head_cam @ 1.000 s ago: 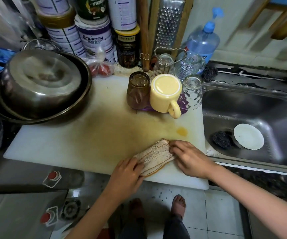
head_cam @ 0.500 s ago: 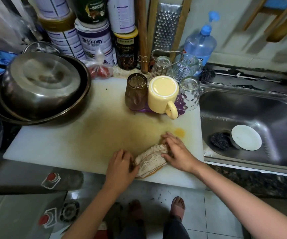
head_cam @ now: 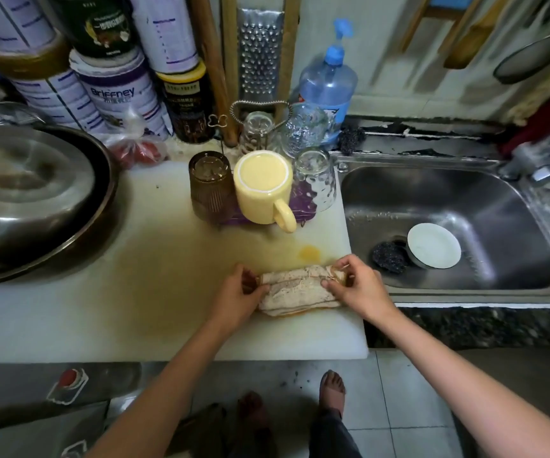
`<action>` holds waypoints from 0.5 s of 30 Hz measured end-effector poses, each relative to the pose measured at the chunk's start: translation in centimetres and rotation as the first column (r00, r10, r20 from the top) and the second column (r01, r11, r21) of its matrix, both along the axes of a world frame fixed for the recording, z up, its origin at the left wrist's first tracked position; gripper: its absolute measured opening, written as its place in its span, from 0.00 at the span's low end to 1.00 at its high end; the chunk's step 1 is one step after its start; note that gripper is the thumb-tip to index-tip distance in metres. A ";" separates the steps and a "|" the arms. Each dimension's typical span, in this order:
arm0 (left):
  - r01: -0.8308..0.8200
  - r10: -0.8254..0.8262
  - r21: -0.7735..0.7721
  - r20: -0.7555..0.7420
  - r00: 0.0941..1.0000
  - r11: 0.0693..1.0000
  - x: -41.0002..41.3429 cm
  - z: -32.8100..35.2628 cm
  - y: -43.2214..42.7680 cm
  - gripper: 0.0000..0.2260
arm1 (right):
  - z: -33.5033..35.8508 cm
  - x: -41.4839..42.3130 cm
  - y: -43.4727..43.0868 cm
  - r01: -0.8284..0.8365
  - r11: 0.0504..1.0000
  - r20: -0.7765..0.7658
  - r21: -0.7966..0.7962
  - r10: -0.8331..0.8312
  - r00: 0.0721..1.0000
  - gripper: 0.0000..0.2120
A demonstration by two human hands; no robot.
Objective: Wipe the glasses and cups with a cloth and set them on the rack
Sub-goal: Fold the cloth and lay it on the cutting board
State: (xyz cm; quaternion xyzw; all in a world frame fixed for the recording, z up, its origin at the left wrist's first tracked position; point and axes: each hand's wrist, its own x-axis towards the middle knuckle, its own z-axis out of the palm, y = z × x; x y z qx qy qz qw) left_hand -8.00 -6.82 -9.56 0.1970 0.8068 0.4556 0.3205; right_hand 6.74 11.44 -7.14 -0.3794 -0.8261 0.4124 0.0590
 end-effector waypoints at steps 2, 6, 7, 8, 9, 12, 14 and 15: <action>0.016 -0.016 0.002 0.009 1.000 1.000 -0.5 -0.2 1.8 0.12 | 0.3 0.0 1.1 0.050 0.999 0.027 0.007 -0.050 0.998 0.15; 0.021 -0.022 -0.012 -0.027 0.999 1.000 -1.2 -0.7 3.8 0.11 | -0.1 -0.2 2.8 0.106 0.994 0.106 0.007 -0.106 0.989 0.16; 0.029 -0.030 -0.020 -0.058 0.998 0.999 -1.3 -0.9 4.1 0.11 | -0.2 -0.3 3.0 0.106 0.994 0.115 0.011 -0.106 0.988 0.16; 0.047 -0.052 -0.048 -0.117 0.992 0.998 -1.2 -0.8 3.9 0.11 | -0.2 -0.2 2.9 0.092 0.994 0.132 0.064 -0.100 0.986 0.16; 0.056 -0.077 -0.090 -0.250 0.965 0.994 -1.0 -1.0 3.5 0.13 | -0.3 0.0 2.7 0.055 0.978 0.141 0.201 -0.084 0.986 0.17; 0.143 -0.234 -0.185 -0.750 0.619 0.972 -0.1 -1.0 2.5 0.15 | -1.0 0.5 1.9 -0.108 0.763 0.092 0.637 0.064 0.994 0.15; 0.271 -0.305 -0.203 -0.858 0.413 0.941 0.4 -1.6 2.2 0.15 | -1.7 0.8 1.6 -0.210 0.700 0.078 0.683 0.215 0.973 0.15; 0.323 -0.339 -0.232 -0.881 0.331 0.918 0.7 -2.3 2.1 0.15 | -2.5 1.0 1.5 -0.248 0.679 0.087 0.691 0.263 0.961 0.16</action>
